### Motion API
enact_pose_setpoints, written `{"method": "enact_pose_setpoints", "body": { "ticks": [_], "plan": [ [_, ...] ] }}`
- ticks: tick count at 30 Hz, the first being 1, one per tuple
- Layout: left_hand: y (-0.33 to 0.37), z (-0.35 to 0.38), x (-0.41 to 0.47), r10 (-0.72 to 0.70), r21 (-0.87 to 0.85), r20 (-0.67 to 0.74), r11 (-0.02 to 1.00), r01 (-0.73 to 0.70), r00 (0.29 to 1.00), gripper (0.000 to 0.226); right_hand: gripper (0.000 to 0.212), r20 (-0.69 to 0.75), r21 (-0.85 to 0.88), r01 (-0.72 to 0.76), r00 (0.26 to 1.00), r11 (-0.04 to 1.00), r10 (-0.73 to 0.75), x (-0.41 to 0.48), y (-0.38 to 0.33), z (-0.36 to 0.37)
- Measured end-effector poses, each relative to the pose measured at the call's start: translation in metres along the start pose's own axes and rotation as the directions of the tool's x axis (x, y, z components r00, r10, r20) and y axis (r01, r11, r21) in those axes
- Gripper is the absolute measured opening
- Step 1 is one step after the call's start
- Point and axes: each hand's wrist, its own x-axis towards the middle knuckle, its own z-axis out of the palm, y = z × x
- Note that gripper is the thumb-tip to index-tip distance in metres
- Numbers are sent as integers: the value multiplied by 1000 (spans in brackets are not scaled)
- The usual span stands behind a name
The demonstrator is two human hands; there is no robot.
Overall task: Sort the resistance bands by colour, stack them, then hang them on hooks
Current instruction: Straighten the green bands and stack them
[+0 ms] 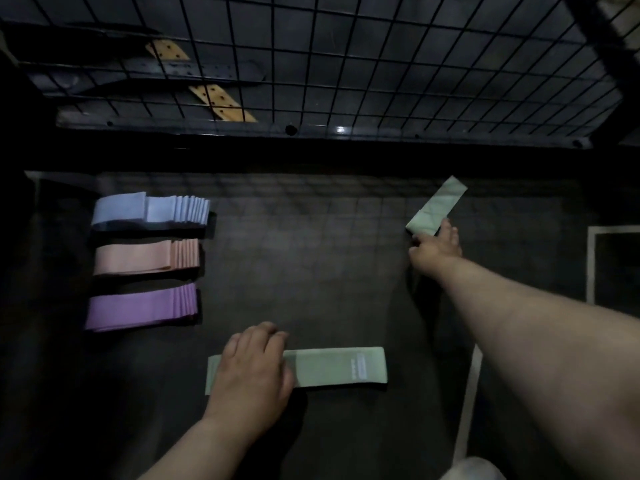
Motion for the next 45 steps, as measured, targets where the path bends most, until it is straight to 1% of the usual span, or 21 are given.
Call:
{"method": "enact_pose_setpoints", "body": {
  "ticks": [2, 4, 6, 8, 9, 11, 15, 17, 19, 20, 22, 25, 27, 29, 31, 35, 37, 39, 41, 43, 45],
  "plan": [
    [3, 0, 7, -18, -19, -21, 1000, 18, 1000, 42, 51, 77, -63, 30, 997, 998, -26, 18, 1, -7],
    [5, -1, 12, -22, -26, -29, 999, 21, 999, 41, 51, 45, 24, 60, 997, 998, -61, 22, 1, -9],
    [7, -4, 18, -40, -46, 5, 998, 40, 999, 42, 41, -140, 208, 80, 989, 975, -51, 16, 0, -9],
    [12, -7, 24, -80, -93, 53, 992, 85, 995, 44, 28, -372, 319, 160, 928, 934, -32, -1, -5, -15],
    [16, -10, 28, -108, -132, 80, 984, 118, 991, 45, 25, -452, 370, 217, 892, 903, -29, -10, -9, -20],
    [26, -22, 37, -177, -229, 147, 951, 208, 973, 45, 30, -507, 486, 312, 861, 816, -27, -29, -18, -35],
    [52, -58, 62, -283, -443, 217, 824, 353, 934, 42, 46, -426, 628, 386, 897, 675, -116, -67, -33, -75],
    [64, -82, 74, -299, -513, 225, 773, 373, 927, 43, 51, -308, 725, 365, 930, 584, -199, -95, -41, -100],
    [74, -111, 83, -322, -582, 185, 725, 367, 929, 46, 44, -180, 836, 308, 936, 454, -303, -130, -50, -126],
    [79, -129, 86, -332, -612, 159, 706, 357, 930, 50, 41, -138, 863, 290, 923, 414, -359, -149, -55, -138],
    [87, -167, 89, -314, -669, 82, 686, 285, 946, 61, 34, -113, 864, 310, 888, 398, -446, -184, -63, -159],
    [97, -221, 80, -179, -737, -21, 668, 106, 984, 78, 23, -157, 838, 389, 843, 382, -515, -235, -71, -181],
    [103, -257, 71, -88, -787, -47, 617, 17, 995, 81, 23, -189, 856, 407, 821, 318, -539, -270, -73, -194],
    [109, -293, 61, -6, -816, -64, 576, -49, 998, 77, 24, -230, 860, 438, 792, 263, -566, -304, -71, -207],
    [117, -328, 48, 30, -812, -64, 579, -69, 998, 64, 22, -257, 839, 477, 771, 260, -583, -336, -65, -220],
    [130, -378, 16, 121, -910, 20, 414, -33, 992, 31, 22, -300, 823, 524, 728, 218, -616, -390, -50, -242],
    [131, -395, 4, 135, -895, -8, 441, -67, 991, 14, 26, -310, 778, 574, 704, 254, -639, -412, -42, -251],
    [133, -407, -7, 69, -905, -44, 421, -69, 997, 16, 32, -277, 764, 585, 679, 273, -680, -432, -35, -254],
    [133, -410, -17, -16, -947, -45, 319, -38, 999, 21, 33, -236, 778, 568, 661, 269, -713, -445, -29, -250],
    [133, -406, -24, -68, -973, -48, 228, -31, 997, 19, 26, -212, 795, 544, 663, 267, -718, -450, -27, -241],
    [132, -398, -25, -129, -985, -22, 173, 1, 991, 18, 18, -203, 787, 544, 672, 289, -712, -447, -26, -232]
  ]
}}
